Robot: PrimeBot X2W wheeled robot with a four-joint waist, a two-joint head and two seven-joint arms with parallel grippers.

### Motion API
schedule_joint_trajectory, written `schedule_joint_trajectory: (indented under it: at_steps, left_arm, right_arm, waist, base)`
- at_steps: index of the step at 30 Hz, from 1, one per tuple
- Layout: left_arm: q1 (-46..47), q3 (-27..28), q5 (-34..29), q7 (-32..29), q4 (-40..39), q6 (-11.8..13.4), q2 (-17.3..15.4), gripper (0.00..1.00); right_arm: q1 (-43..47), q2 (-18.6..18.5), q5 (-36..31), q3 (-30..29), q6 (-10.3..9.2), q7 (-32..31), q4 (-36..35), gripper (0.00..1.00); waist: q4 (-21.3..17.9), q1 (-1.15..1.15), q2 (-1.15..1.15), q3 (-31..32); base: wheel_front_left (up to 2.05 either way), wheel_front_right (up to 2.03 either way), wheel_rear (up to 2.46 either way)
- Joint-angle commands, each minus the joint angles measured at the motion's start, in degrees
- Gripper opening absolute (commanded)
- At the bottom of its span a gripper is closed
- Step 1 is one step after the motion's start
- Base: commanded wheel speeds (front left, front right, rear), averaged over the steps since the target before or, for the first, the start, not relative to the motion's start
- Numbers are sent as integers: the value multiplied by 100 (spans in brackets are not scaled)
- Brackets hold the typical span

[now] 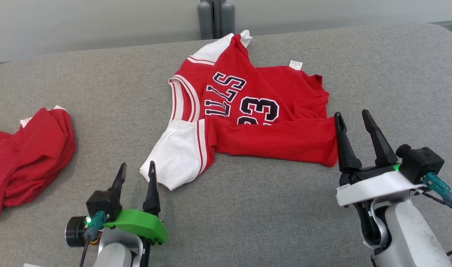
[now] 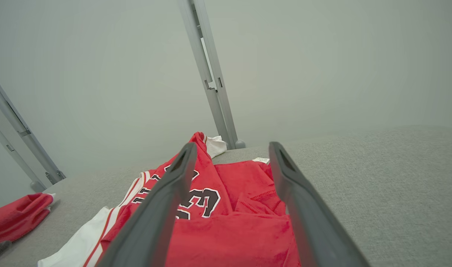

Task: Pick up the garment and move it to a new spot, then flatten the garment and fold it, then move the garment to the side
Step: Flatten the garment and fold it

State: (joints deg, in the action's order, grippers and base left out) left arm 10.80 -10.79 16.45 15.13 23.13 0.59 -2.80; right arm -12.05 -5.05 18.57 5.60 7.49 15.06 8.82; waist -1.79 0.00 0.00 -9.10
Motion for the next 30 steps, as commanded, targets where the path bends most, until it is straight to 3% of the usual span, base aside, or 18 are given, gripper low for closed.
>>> schedule_joint_trajectory:
  at_steps: [1,9,26,29,30]
  left_arm:
    - [116,-14,-103,3,144,59,-18,100]
    - [484,47,-306,3,1276,404,-32,100]
    - [968,149,-416,-4,2280,334,-74,100]
    - [1001,87,-446,-8,2375,230,-69,0]
    - [1005,82,-438,-8,2371,210,-67,0]
  right_arm:
    - [-12,5,-16,-16,0,17,-2,100]
    - [-24,43,-10,7,0,17,6,100]
    - [-60,112,-66,-89,0,17,156,100]
    - [-48,112,-98,-132,0,17,202,100]
    - [-46,110,-109,-149,0,17,221,100]
  waist:
    - [-24,0,0,-12]
    - [-202,0,0,-134]
    - [-329,0,0,-283]
    - [-309,0,0,-259]
    - [-296,0,0,-248]
  base:
    - [0,0,0]
    - [0,0,0]
    - [0,0,0]
    - [0,0,0]
    - [0,0,0]
